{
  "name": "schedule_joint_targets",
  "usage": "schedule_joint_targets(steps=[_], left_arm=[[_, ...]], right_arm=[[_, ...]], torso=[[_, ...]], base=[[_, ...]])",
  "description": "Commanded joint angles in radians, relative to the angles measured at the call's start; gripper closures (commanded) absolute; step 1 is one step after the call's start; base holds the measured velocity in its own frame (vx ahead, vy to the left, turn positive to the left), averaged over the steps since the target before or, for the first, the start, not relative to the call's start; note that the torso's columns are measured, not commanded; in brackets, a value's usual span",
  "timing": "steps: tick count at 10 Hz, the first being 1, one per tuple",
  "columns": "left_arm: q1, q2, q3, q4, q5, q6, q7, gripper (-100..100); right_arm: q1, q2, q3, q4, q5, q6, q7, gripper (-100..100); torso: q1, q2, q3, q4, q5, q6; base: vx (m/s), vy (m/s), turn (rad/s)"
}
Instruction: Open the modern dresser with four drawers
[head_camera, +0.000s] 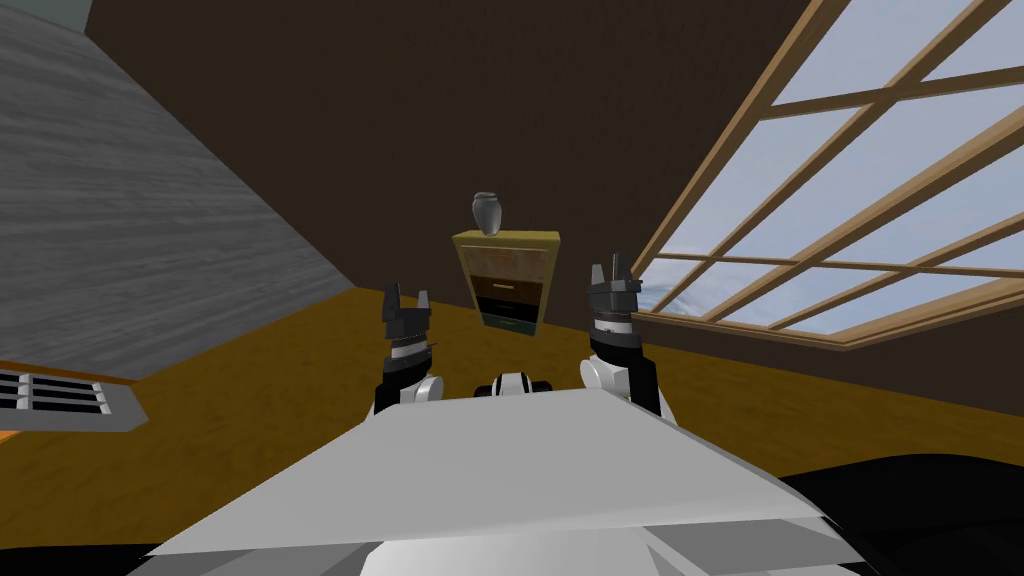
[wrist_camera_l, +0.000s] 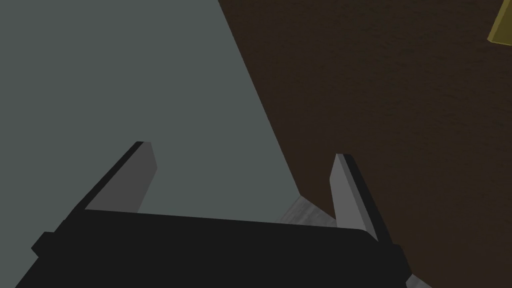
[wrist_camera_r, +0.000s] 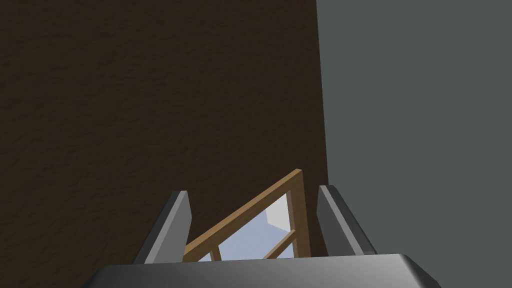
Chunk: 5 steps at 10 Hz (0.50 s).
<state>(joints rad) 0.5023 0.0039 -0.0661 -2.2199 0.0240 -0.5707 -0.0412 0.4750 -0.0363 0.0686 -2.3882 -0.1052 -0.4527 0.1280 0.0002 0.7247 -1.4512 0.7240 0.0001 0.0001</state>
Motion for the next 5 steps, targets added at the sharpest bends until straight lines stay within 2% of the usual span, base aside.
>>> schedule_joint_targets(steps=[1,5], left_arm=[[-0.008,0.067,-0.003,0.028,0.001,-0.004,-0.001,-100],[-0.035,0.128,-0.01,0.105,0.005,-0.009,-0.003,-100]], right_arm=[[0.0,0.0,0.0,0.0,0.0,0.0,0.0,0],[0.0,0.0,0.0,0.0,0.0,0.0,0.0,0]], torso=[[0.0,0.009,-0.02,0.01,0.0,0.0],[0.0,0.013,-0.025,0.014,0.0,0.0]], base=[[0.032,-0.013,-0.02],[0.053,-0.014,-0.033]])
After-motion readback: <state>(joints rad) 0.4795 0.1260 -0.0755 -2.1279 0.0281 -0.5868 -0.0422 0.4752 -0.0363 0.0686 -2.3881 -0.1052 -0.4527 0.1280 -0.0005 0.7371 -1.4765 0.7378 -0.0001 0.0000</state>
